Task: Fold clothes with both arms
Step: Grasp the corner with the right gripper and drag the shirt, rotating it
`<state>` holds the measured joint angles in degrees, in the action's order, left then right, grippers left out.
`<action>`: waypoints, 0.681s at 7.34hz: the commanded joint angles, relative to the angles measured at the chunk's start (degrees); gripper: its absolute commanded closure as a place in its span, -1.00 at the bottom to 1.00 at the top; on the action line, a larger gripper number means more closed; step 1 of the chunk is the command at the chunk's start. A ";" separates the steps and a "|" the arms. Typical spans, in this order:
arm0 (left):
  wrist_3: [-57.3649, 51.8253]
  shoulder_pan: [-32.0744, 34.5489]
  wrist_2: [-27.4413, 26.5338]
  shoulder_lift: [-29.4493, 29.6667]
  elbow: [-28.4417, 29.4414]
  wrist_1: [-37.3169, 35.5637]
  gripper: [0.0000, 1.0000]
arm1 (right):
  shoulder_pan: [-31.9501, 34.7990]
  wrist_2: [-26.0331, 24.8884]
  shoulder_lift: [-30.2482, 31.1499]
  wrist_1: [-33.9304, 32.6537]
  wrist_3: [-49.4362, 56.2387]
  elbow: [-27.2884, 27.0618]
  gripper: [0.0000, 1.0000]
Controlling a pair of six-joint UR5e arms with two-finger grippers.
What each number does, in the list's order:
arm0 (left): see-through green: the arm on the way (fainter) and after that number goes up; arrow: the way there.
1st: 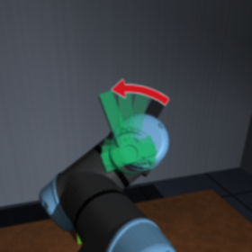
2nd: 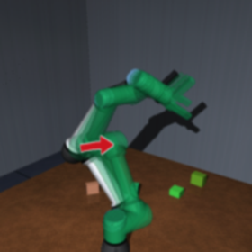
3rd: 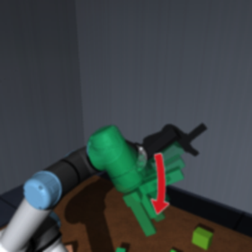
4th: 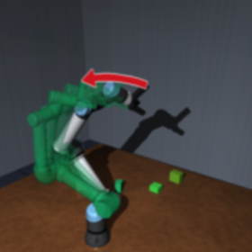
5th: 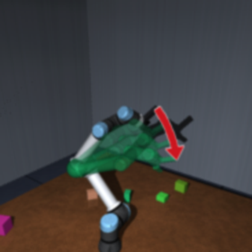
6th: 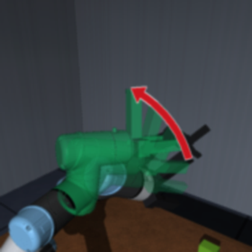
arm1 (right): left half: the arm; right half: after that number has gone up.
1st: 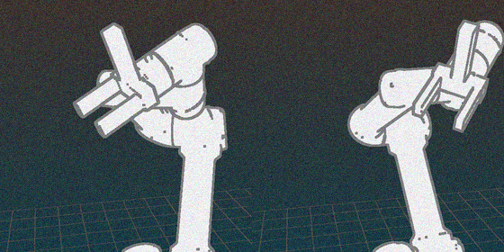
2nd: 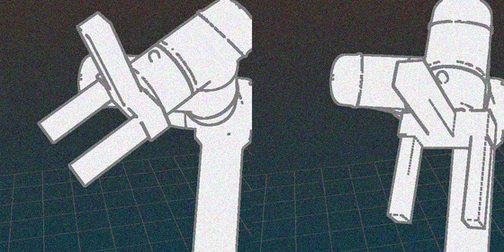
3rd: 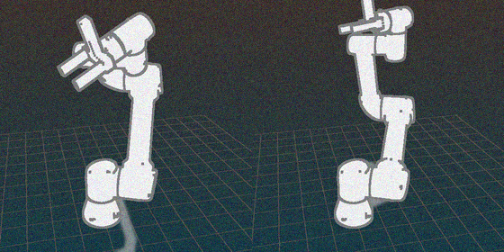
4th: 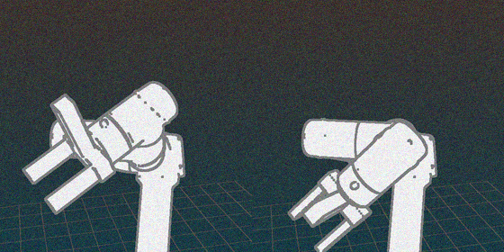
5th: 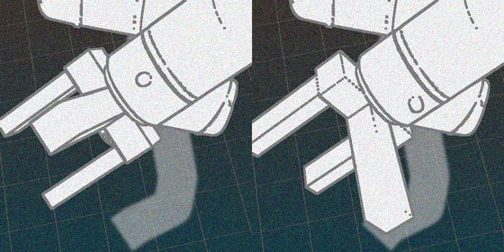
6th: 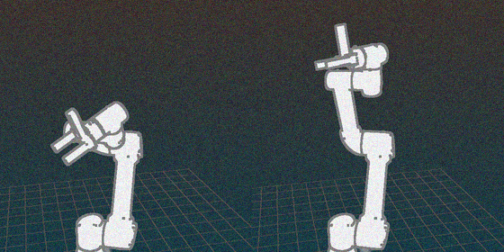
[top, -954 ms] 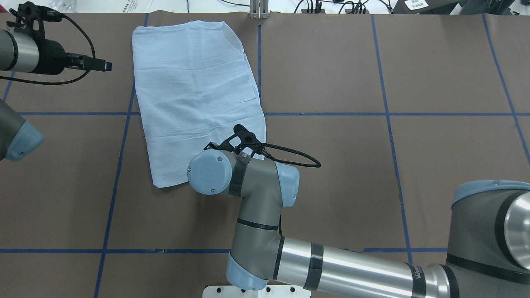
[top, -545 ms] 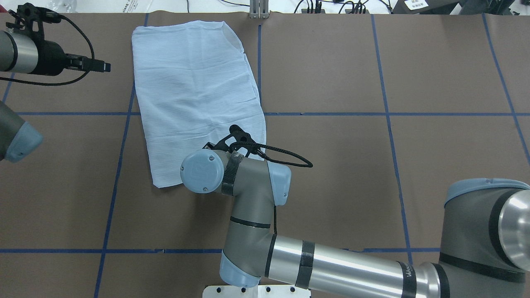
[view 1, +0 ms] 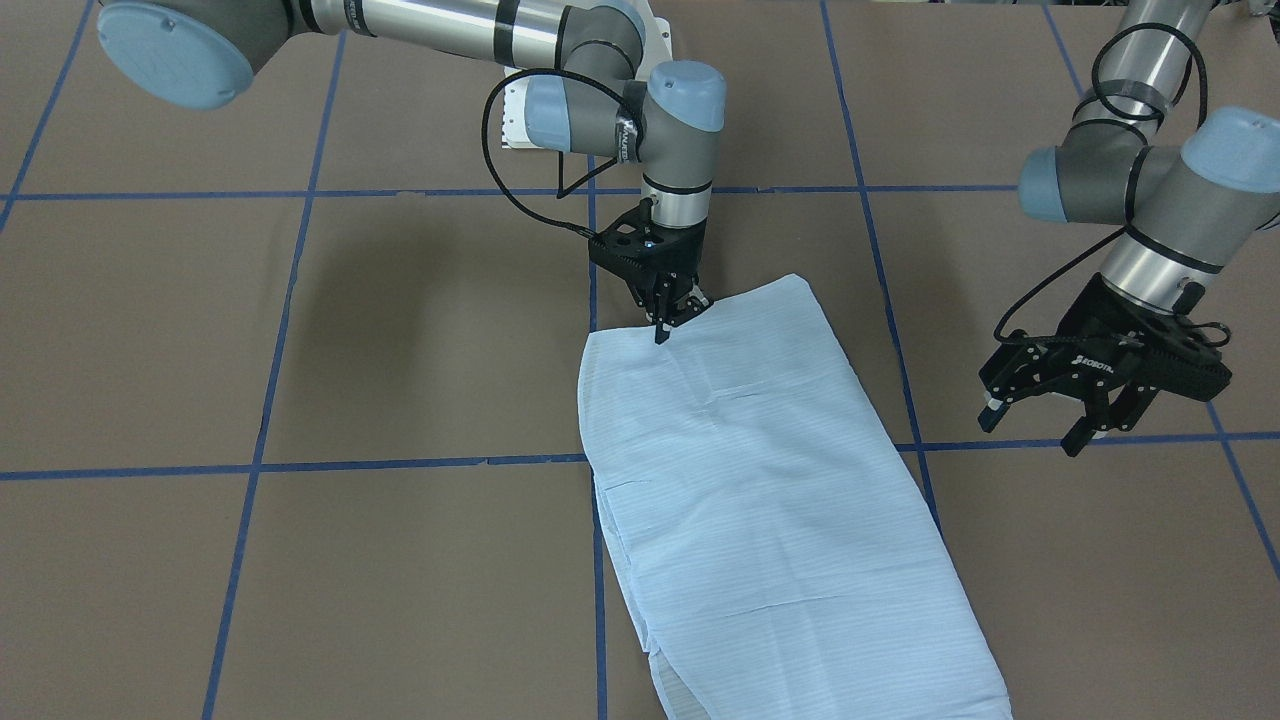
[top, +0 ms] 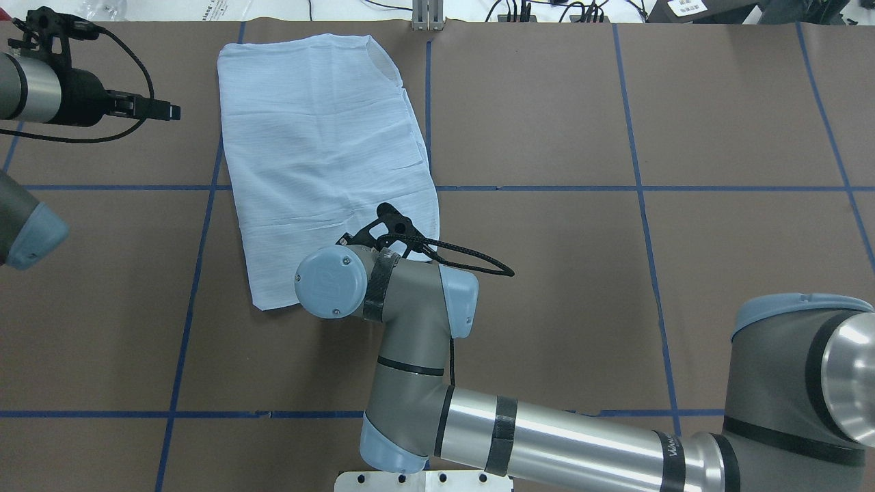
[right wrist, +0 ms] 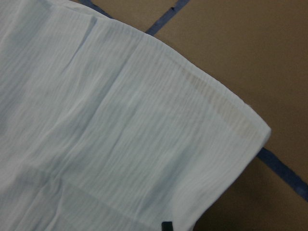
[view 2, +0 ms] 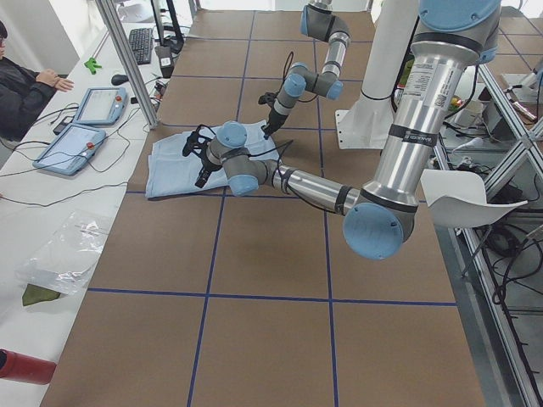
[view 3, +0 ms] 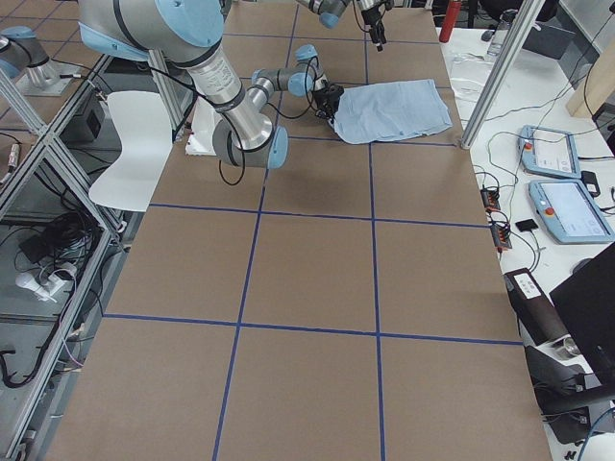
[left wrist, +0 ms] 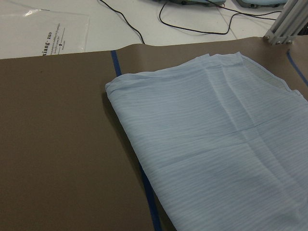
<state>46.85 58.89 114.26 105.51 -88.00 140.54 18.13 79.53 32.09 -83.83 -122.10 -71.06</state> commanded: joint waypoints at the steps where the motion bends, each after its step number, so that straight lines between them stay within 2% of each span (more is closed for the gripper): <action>1: 0.00 0.00 -0.01 -0.12 -0.24 0.08 -1.00 | 0.76 -0.08 -0.10 0.07 0.46 -0.14 1.00; 3: 0.00 0.00 0.08 -0.12 -0.24 0.08 -1.00 | 1.56 0.01 2.61 0.24 1.77 -2.05 1.00; 5: 0.09 -0.17 -0.01 -0.21 -0.33 0.17 -1.00 | 1.82 0.10 11.98 0.24 4.75 -12.82 1.00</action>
<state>46.86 58.80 114.28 105.32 -88.29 140.68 19.76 79.55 38.24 -83.61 -119.08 -77.36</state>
